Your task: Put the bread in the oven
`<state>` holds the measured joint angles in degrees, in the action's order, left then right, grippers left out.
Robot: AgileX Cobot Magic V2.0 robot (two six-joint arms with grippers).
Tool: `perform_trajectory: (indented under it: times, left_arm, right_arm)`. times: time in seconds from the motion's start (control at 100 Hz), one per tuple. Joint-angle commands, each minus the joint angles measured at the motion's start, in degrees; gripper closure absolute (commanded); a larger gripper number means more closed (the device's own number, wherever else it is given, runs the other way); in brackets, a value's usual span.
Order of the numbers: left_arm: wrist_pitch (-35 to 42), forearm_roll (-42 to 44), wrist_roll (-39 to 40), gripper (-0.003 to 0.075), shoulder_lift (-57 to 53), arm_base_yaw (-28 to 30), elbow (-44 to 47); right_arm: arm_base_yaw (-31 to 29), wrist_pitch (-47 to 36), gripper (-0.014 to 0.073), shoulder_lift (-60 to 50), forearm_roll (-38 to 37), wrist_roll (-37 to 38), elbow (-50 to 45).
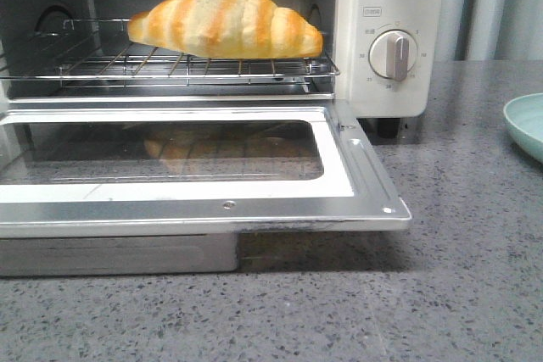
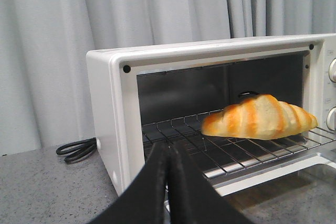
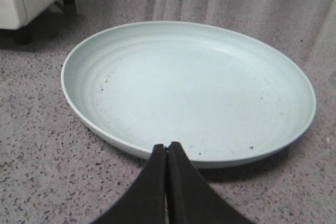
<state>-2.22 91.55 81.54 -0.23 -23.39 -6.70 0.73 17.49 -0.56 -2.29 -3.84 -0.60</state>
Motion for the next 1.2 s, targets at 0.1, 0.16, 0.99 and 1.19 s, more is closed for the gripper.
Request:
perform_trajectory:
  times: [0.1,0.16,0.99,1.19]
  left_arm:
    - [0.20,-1.15,0.26,0.0741,-0.60,0.19,-1.52]
    - [0.20,-1.15,0.26,0.0741,-0.60,0.19,-1.52]
    - [0.20,-1.15,0.26,0.0741,-0.60,0.19,-1.52]
    - [0.20,-1.15,0.26,0.0741,-0.60,0.19,-1.40]
  right_arm:
    - [-2.64,-1.78,0.0670,-1.10,0.57,-0.70,-0.69]
    - [-3.47,-1.27,0.0670,-1.10,1.18,-0.70,-0.69]
    - [-3.74,0.14,0.0670,-1.10,1.40,-0.70,-0.69]
    - [-3.74,0.14,0.0670,-1.10,1.40,-0.70,-0.69]
